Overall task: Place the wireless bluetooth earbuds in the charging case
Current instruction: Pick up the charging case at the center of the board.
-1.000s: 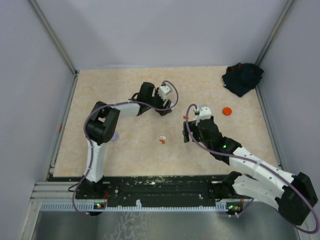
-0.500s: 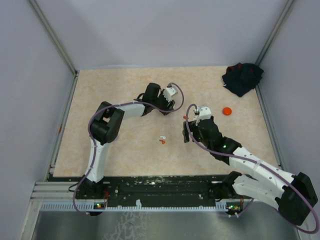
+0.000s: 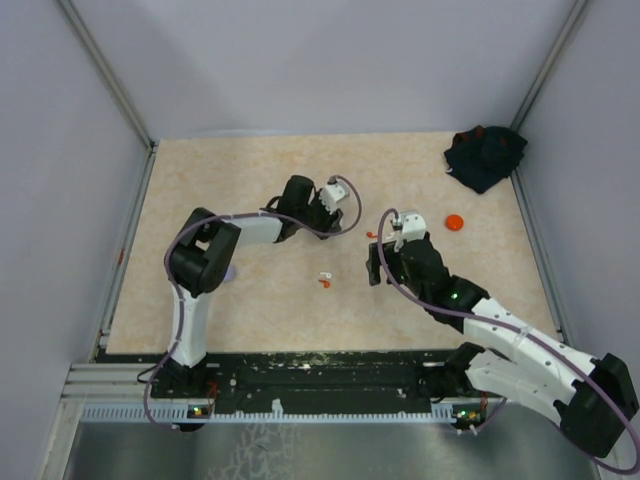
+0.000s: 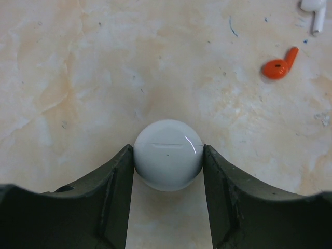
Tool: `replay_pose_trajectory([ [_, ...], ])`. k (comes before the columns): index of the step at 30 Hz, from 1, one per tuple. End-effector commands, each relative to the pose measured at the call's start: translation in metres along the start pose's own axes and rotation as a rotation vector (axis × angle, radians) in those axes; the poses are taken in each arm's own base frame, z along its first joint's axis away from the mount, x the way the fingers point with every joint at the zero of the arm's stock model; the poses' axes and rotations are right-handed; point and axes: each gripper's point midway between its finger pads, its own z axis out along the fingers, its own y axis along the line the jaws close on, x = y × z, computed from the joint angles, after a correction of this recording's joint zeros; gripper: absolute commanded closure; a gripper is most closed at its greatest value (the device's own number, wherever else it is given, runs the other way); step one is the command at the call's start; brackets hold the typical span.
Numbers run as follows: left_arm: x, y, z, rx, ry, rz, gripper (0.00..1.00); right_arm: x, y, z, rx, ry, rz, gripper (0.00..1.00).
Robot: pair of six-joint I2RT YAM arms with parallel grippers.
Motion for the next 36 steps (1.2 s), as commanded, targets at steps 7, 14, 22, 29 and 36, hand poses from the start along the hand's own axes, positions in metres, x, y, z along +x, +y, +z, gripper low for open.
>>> replay_pose_trajectory([
  [7,-0.033,-0.03,-0.057,-0.012,-0.103,0.071,0.55,-0.027,0.021,-0.007,-0.108,-0.012,0.055,0.11],
  [14,-0.05,-0.052,-0.095,-0.025,-0.181,0.141,0.59,-0.047,0.031,-0.014,-0.173,-0.027,0.057,0.11],
  [22,-0.089,-0.077,-0.134,0.013,-0.307,0.234,0.6,-0.086,0.046,-0.025,-0.269,-0.088,0.071,0.13],
  [29,-0.115,-0.085,-0.164,-0.005,-0.366,0.325,0.6,-0.115,0.07,-0.034,-0.385,-0.124,0.075,0.17],
  [36,-0.122,-0.093,-0.193,-0.031,-0.435,0.404,0.6,-0.139,0.094,-0.04,-0.505,-0.145,0.096,0.22],
])
